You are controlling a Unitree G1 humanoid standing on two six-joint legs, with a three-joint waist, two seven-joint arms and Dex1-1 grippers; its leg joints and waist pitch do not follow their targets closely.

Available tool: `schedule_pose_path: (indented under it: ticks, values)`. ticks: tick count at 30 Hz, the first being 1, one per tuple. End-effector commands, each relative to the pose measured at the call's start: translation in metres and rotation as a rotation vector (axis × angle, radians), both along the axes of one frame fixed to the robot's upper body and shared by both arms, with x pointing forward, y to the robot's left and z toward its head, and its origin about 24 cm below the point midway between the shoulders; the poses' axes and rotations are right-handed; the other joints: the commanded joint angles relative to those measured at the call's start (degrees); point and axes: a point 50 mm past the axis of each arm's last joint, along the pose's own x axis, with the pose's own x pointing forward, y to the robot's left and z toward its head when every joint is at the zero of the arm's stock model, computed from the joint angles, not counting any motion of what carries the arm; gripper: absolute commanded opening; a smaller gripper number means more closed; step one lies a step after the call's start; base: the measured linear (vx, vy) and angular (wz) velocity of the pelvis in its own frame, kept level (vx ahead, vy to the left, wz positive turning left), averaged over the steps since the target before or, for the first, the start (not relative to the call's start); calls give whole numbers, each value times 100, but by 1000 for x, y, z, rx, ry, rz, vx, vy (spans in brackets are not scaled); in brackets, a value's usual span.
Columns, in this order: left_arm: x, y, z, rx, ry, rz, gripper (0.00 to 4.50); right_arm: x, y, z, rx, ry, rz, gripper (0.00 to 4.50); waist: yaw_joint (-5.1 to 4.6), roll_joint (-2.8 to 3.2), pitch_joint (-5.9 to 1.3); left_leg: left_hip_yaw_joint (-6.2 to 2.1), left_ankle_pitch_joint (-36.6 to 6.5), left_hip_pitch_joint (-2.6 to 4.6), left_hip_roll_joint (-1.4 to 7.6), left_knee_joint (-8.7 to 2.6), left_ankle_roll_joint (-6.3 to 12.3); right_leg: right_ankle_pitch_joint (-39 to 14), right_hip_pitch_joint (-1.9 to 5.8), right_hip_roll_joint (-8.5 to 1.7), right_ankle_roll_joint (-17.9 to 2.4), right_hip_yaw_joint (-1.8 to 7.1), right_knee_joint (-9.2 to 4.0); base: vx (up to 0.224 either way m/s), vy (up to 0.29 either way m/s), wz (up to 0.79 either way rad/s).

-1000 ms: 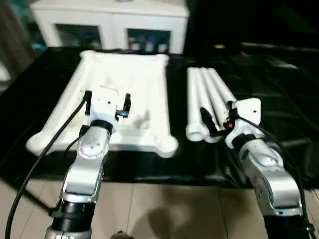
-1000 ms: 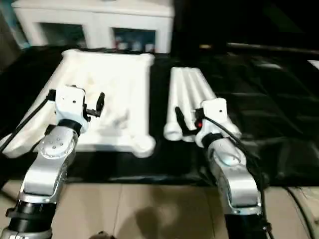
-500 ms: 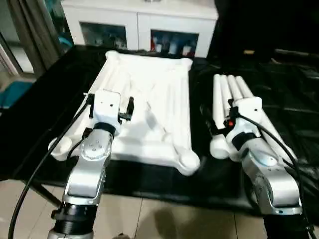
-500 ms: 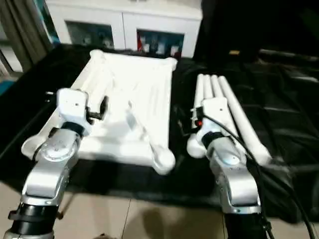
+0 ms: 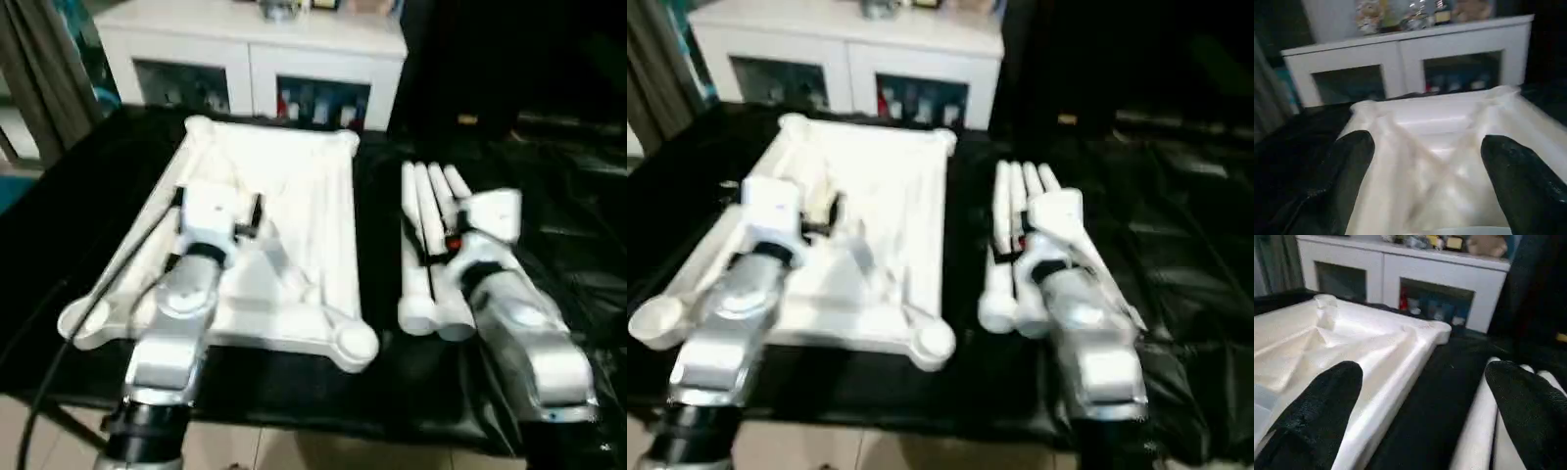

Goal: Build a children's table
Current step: Move to table, then rotate table base

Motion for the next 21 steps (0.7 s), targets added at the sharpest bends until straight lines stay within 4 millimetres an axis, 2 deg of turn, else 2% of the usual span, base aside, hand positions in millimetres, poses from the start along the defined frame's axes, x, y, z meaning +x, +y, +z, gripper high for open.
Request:
schedule_pose_path:
  ticks: [1,2,3,4,5,6,7,8,9,10,11,12,13,14,15,16,17,19,20,21]
  values:
    - [0,-9,1,-10,-1,-23,416,1,-10,1,-20,5,-29,450,-139,57,-330,-575,546,665,859,-528,2148,284,-506,-299,54,142,-93,56,10,11]
    - [0,-9,1,-10,0,-24,416,1,-10,2,-20,5,-29,450,-133,-36,-351,-445,973,498,695,-419,2129,782,-417,-422,25,244,-281,0,0,0]
    - [0,-9,1,-10,1,-24,416,1,-10,2,-20,5,-29,450,54,-189,-343,-76,958,-85,270,-216,1698,1559,70,-718,-275,502,-508,0,0,0]
    - [0,-10,0,-10,2,-25,416,1,-9,2,-20,5,-28,450,162,-239,-404,-44,998,-311,215,-219,1202,2322,314,-789,-488,596,-447,0,0,0]
    - [-1,-10,0,-10,2,-27,416,1,-10,2,-20,6,-28,450,201,-201,-423,-61,1135,-299,275,-269,982,2681,309,-757,-548,547,-362,0,0,0]
    - [-1,-10,0,-9,3,-29,416,1,-10,2,-21,6,-28,450,175,-187,-413,-70,1488,-245,320,-332,750,3269,226,-586,-689,445,-275,0,0,0]
    - [0,-12,1,-6,0,-45,416,0,-11,1,-23,9,-23,450,158,-129,-371,-73,1402,-169,366,-361,639,3028,149,-504,-883,387,-316,0,0,0]
    - [0,-13,1,-11,-3,-52,416,0,-11,1,-22,9,-19,450,161,-83,-336,-72,914,-125,423,-403,563,2180,123,-500,-1061,373,-382,0,0,0]
    - [-1,-14,1,-16,-3,-67,416,0,-12,2,-22,9,-13,450,171,-74,-323,-60,659,-106,445,-423,522,1805,123,-516,-1131,383,-408,0,0,0]
    - [-1,-17,0,-16,13,-112,416,0,-13,3,-25,6,1,450,172,9,-307,-64,217,-55,518,-472,423,1232,97,-516,-1238,370,-458,0,0,0]
    - [-3,-19,-1,-17,29,-171,416,-1,-14,4,-32,1,16,450,183,105,-287,-74,-67,-43,543,-500,334,962,78,-507,-1264,358,-454,-59,19,6]
    - [-5,-22,-2,-22,48,-254,416,-2,-15,7,-30,-7,48,450,179,71,-246,-29,-700,-14,558,-555,163,371,46,-487,-1233,370,-522,-59,19,6]
    - [-8,-24,-2,-7,60,-341,416,-4,-17,10,-34,-16,94,450,186,71,-217,2,-1153,-5,557,-594,19,-123,28,-500,-1180,386,-562,-65,26,5]
    - [-10,-25,-1,6,73,-413,416,-6,-20,13,-38,-19,137,450,204,71,-205,28,-1354,-4,567,-616,-66,-437,14,-505,-1065,397,-588,-55,19,4]
    - [-14,-26,0,25,92,-519,416,-10,-24,16,-46,-13,205,450,216,123,-196,43,-1412,-2,557,-619,-102,-534,-10,-505,-1020,408,-594,-55,19,4]
    - [-14,-26,0,25,92,-519,416,-10,-24,16,-46,-13,205,450,220,99,-189,59,-1493,-3,567,-631,-139,-694,-18,-509,-934,420,-622,0,0,0]
    - [-17,-27,1,55,110,-604,416,-13,-27,16,-61,-3,255,450,212,119,-188,63,-1443,-20,572,-638,-155,-657,-18,-508,-925,428,-608,0,0,0]
    - [-29,-31,1,155,195,-865,416,-26,-35,14,-163,58,445,450,260,113,-195,63,-1276,-39,580,-637,-74,-599,-1,-527,-846,438,-601,0,0,0]
    - [-29,-31,1,155,195,-865,416,-26,-35,14,-163,58,445,450,272,111,-189,68,-1210,-42,577,-640,-39,-535,-7,-525,-845,441,-611,0,0,0]
    - [-36,-31,0,222,264,-1012,416,-33,-41,12,-239,103,539,450,256,111,-192,86,-1029,-70,570,-631,1,-328,-7,-525,-918,441,-587,0,0,0]
